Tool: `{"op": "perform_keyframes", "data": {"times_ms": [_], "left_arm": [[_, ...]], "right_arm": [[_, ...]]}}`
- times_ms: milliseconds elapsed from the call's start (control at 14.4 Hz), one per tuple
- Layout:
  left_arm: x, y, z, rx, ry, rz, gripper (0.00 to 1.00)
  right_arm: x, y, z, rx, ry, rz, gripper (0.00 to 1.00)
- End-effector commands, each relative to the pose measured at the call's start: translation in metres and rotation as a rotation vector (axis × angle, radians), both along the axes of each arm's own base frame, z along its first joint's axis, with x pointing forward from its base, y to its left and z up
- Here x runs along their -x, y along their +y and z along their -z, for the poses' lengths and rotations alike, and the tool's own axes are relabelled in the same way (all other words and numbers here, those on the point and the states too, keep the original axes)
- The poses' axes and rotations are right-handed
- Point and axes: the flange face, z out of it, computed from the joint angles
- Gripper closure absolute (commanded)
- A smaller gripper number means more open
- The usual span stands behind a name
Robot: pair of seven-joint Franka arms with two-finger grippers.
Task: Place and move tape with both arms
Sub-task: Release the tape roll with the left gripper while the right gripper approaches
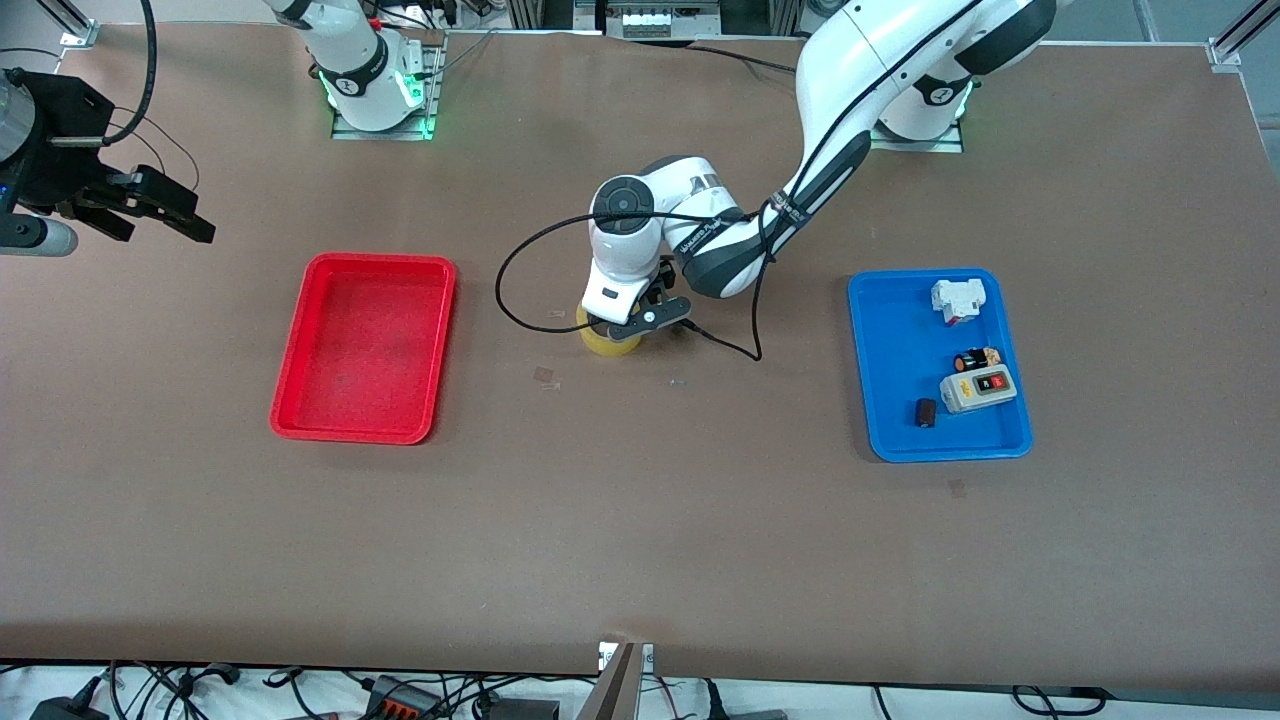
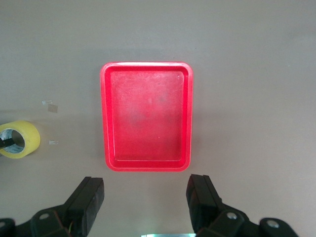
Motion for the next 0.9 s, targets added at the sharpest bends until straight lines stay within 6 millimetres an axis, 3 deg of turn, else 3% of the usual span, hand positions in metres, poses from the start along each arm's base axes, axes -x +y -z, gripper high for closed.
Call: {"op": "perform_keyframes", "data": {"times_ms": [0, 138, 415, 623, 831], "left_arm": [[-0.023, 0.015, -0.022, -0.020, -0.046, -0.038, 0.05], [-0.052, 0.044, -0.047, -0.016, -0.064, -0.088, 0.00], [-0.063, 0.071, -0.090, -0.088, -0.065, -0.122, 0.00], [-0.075, 0.104, -0.121, -0.149, -0.059, -0.157, 0.00], [-0.089, 0.131, -0.145, -0.165, -0.076, -0.167, 0.00]], "right_arm": [[0.001, 0.002, -0.003, -0.014, 0.000, -0.010, 0.02], [0.001, 0.002, -0.003, -0.014, 0.000, -0.008, 0.02], [0.001, 0.017, -0.004, -0.016, -0.006, -0.031, 0.02], [-0.001, 0.041, 0.003, -0.018, -0.002, -0.057, 0.02], [-0.001, 0.082, 0.011, -0.015, -0.002, -0.055, 0.02]]}}
